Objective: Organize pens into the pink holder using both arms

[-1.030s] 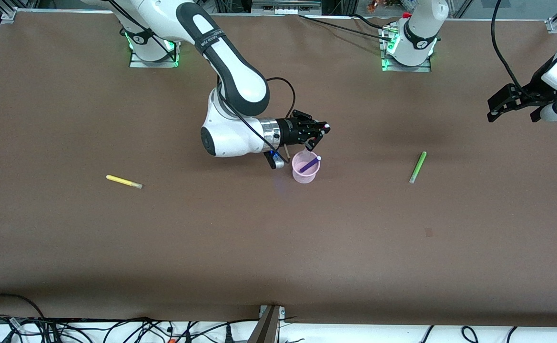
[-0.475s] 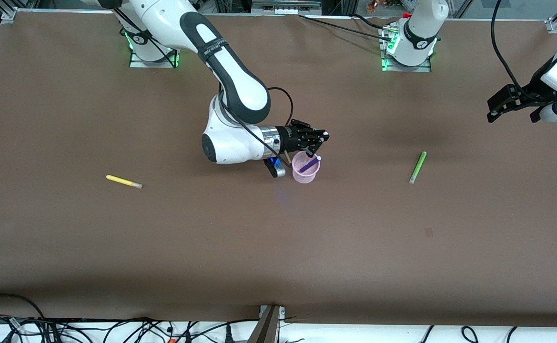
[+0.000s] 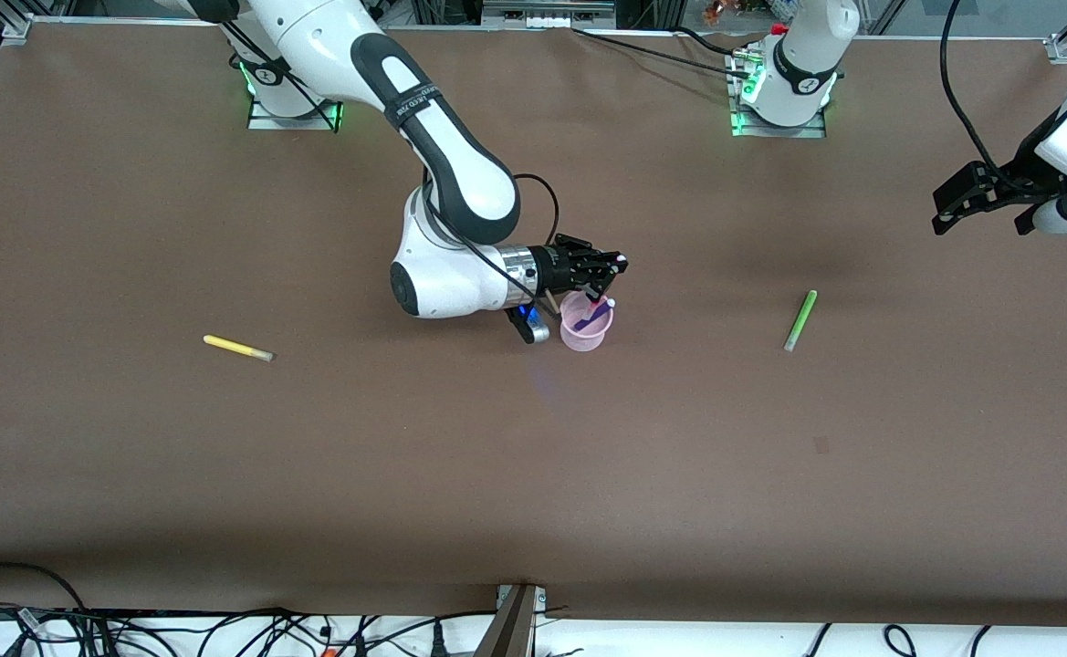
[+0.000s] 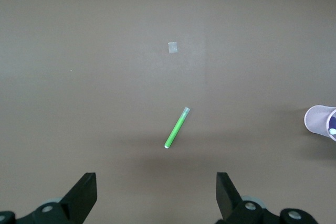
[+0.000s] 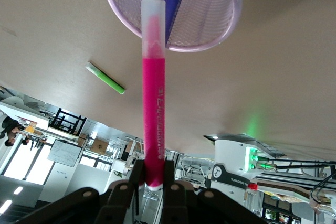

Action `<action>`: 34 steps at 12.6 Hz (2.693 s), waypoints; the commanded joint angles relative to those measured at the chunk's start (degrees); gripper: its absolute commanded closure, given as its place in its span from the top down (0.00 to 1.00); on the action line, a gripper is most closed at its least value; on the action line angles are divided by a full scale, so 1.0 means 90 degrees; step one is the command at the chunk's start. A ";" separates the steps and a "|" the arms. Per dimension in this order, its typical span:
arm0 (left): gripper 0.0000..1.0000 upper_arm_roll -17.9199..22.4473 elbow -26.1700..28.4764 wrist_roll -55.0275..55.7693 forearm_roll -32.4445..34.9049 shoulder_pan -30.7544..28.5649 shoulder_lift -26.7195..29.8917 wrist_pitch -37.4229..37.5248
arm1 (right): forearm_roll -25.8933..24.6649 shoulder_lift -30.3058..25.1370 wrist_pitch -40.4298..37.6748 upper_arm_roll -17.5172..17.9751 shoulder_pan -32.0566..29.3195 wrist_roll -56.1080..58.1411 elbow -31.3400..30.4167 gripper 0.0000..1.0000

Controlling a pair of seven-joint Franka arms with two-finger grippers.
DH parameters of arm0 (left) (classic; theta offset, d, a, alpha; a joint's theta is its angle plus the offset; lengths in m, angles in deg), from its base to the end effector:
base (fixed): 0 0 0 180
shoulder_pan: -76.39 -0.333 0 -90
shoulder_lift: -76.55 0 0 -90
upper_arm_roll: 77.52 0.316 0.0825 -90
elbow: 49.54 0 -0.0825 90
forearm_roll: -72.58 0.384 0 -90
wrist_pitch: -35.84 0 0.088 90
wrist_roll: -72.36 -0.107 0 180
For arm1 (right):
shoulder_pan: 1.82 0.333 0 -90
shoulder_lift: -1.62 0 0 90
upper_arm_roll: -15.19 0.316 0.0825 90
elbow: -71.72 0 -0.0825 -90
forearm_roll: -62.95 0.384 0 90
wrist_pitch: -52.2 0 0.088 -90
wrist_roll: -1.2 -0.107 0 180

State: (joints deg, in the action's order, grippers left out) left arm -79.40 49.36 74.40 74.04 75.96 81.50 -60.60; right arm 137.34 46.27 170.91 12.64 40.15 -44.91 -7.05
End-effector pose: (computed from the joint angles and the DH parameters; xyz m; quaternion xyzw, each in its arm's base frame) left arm 0.5361 -0.0118 0.6077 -0.9997 -0.0040 -0.0221 0.0134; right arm 0.5396 0.5179 0.2736 -0.7866 0.3536 0.3657 0.3499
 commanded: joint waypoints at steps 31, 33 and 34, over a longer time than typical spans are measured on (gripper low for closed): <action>1.00 -0.0035 -0.0060 0.0018 -0.0094 -0.0021 -0.0012 -0.0007 | -0.5677 -0.1903 -0.2561 -0.2508 -0.0239 0.4820 0.0110 1.00; 1.00 -0.0035 -0.0060 0.0018 -0.0094 -0.0021 -0.0012 -0.0007 | -0.6027 -0.2439 -0.2944 -0.2665 -0.0229 0.4821 -0.0104 1.00; 1.00 -0.0035 -0.0060 0.0018 -0.0094 -0.0021 -0.0012 -0.0007 | -0.6358 -0.2770 -0.3032 -0.2665 -0.0229 0.4830 -0.0318 1.00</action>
State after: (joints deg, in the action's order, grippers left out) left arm -79.50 49.30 74.40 74.04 75.97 81.44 -60.61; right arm 84.08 27.28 145.27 -11.08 37.46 -2.19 -5.62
